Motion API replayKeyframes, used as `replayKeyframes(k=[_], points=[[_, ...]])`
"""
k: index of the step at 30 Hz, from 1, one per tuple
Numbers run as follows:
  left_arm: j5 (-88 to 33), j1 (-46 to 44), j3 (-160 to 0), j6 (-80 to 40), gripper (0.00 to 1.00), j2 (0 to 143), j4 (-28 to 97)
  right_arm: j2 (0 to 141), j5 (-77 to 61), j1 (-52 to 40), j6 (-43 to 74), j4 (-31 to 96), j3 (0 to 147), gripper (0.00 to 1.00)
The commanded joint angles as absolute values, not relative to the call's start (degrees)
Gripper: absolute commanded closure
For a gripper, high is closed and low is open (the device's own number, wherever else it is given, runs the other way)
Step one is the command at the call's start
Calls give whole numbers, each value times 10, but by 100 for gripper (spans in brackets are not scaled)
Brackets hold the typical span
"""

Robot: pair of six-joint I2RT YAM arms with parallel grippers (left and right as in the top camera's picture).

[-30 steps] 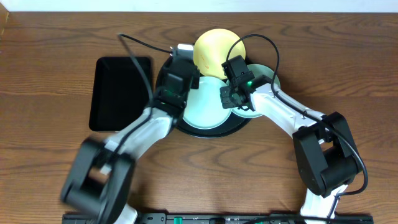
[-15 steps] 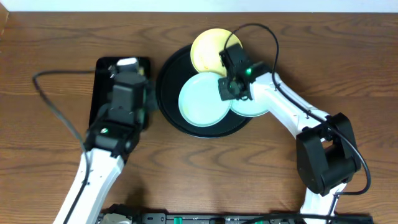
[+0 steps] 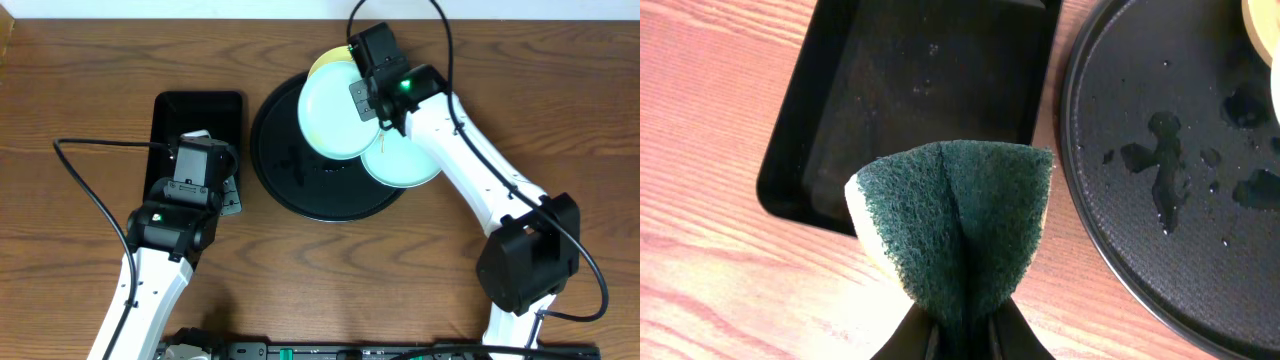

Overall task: Clean dirty plates on tray and stack at the side
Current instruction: 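Withdraw the left gripper with the sponge to the black tray, then carry the pale green plate right and set it on the table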

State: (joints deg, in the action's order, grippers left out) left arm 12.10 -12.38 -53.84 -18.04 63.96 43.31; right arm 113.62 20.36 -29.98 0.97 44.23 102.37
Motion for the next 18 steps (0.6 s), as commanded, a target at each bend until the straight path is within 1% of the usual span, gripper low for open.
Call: replayKeyframes(k=[1,4,10,14,16,18], points=[[120,-114,-542,-174,91,643,424,1135,346,-340,-68,421,1034,99],[96,-92,-542,-146,91,643,397,1135,434,-379,-107,395,1034,99],[4,-24,-542,-124,91,656,339,1135,541,-442,-112,368,1034,99],[-111,34,-542,-111,91,691,304,1135,564,-467,-111,370,1033,99],[-177,65,-542,-105,92,723,280,1135,606,-478,-103,366,1033,99],[-219,84,-542,-101,92,752,263,1135,636,-483,-103,361,1033,99]])
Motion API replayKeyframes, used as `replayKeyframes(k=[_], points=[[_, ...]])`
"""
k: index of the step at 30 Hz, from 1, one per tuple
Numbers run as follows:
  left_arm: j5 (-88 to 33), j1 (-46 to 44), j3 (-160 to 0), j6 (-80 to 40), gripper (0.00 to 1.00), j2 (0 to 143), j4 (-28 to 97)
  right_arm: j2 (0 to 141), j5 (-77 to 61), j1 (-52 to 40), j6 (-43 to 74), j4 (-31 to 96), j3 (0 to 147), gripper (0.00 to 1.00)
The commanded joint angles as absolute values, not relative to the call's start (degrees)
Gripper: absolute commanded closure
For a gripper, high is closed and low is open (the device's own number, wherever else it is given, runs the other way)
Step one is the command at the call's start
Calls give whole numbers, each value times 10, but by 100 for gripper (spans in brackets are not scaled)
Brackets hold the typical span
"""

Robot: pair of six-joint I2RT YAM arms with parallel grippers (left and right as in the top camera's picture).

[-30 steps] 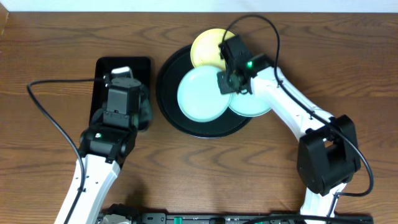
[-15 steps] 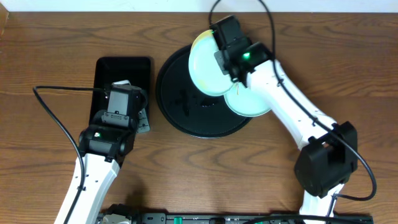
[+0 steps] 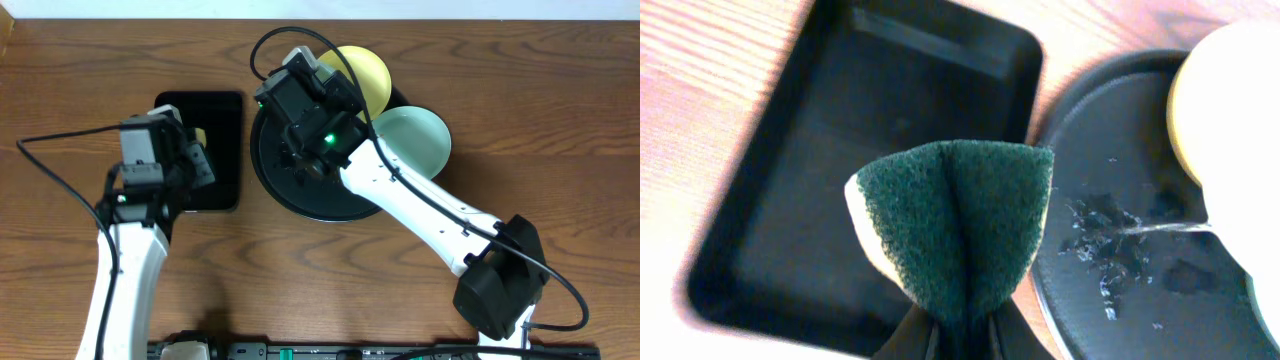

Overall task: Clean dirty plates on tray and stack at the side
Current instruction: 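Carry the pale green plate right and set it on the table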

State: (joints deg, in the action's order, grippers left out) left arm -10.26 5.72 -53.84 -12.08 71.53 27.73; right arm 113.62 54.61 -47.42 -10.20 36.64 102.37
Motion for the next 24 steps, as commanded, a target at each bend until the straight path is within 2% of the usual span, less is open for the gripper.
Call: replayKeyframes(k=[1,7,15,20,24], points=[[-233,91,-542,-101,92,765,256,1135,648,-484,-103,360,1033,99],[-265,110,-542,-100,92,820,241,1135,656,-484,-60,372,1033,99],[-265,110,-542,-94,92,825,243,1133,457,-453,34,437,1035,99],[-265,110,-542,-94,92,825,247,1109,231,-362,79,470,1048,99],[-265,110,-542,-94,91,825,252,1079,51,-244,108,493,1052,99]])
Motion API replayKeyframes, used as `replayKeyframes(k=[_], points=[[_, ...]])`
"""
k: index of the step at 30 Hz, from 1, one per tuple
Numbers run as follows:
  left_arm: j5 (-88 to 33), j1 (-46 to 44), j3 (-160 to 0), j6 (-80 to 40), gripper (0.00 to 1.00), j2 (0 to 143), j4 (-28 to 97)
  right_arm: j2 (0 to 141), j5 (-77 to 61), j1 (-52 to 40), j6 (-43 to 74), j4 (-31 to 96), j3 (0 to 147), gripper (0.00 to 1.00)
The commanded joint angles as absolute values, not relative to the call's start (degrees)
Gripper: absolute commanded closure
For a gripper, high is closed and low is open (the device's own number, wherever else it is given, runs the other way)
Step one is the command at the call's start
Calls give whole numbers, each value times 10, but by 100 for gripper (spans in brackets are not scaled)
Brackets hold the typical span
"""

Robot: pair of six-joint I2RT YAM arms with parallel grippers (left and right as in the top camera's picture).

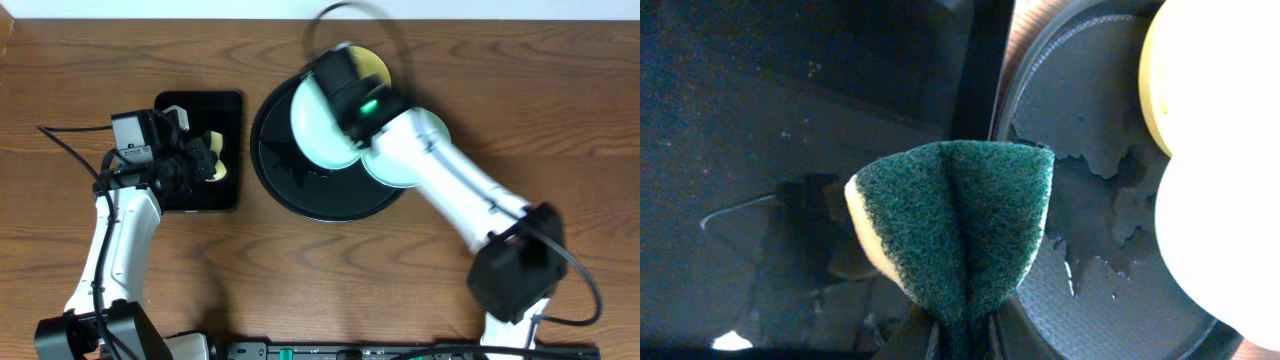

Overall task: Clean dirty plates on tray and stack at the side
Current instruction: 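Carry the pale green plate right and set it on the table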

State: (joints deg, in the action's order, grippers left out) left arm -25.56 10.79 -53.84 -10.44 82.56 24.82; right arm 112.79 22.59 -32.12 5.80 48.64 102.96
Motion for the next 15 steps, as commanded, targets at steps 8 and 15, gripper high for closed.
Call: replayKeyframes(k=[8,15], points=[[-264,110,-542,-94,91,825,261,1073,-80,5,107,574,1045,99],[-264,110,-542,-94,91,825,262,1075,-78,145,96,563,966,99]])
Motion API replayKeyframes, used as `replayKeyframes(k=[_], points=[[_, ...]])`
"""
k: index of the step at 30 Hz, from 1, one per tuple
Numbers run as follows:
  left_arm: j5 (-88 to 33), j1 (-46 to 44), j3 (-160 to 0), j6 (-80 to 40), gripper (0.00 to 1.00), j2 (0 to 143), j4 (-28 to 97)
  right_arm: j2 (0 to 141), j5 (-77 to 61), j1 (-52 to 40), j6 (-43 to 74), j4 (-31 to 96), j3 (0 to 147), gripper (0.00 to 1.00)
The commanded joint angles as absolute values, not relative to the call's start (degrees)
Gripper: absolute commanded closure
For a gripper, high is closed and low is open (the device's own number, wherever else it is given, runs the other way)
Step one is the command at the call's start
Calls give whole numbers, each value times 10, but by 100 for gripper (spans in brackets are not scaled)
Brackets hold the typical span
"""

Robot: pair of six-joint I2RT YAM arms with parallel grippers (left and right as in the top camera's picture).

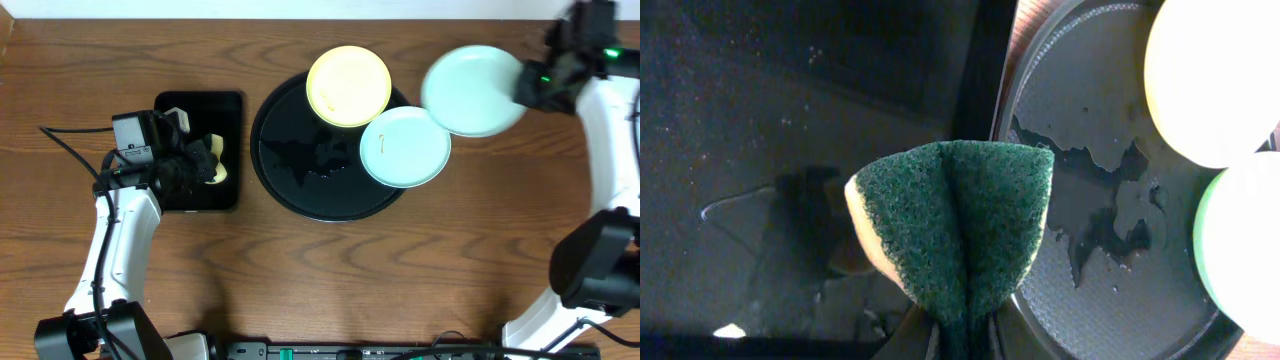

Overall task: Clean dirty plates on tray and stack at the side
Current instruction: 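Carry the pale green plate right and set it on the table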

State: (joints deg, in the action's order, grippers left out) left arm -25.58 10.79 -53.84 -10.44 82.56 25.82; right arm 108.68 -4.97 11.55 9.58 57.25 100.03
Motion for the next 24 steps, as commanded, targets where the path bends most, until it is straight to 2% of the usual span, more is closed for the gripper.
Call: replayKeyframes(k=[1,13,17,20,22,24], points=[[-264,110,-542,-94,91,825,263,1075,-78,159,97,554,952,99],[-263,110,-542,-85,91,825,277,1075,-73,245,146,378,790,96],[-263,110,-542,-85,91,825,278,1075,-51,248,148,352,777,83],[-263,110,-542,-76,91,825,278,1075,-58,248,149,354,777,52],[-263,110,-542,-72,91,825,279,1075,-102,248,145,361,778,44],[-263,110,-542,-72,91,825,279,1075,-164,247,125,366,778,41]])
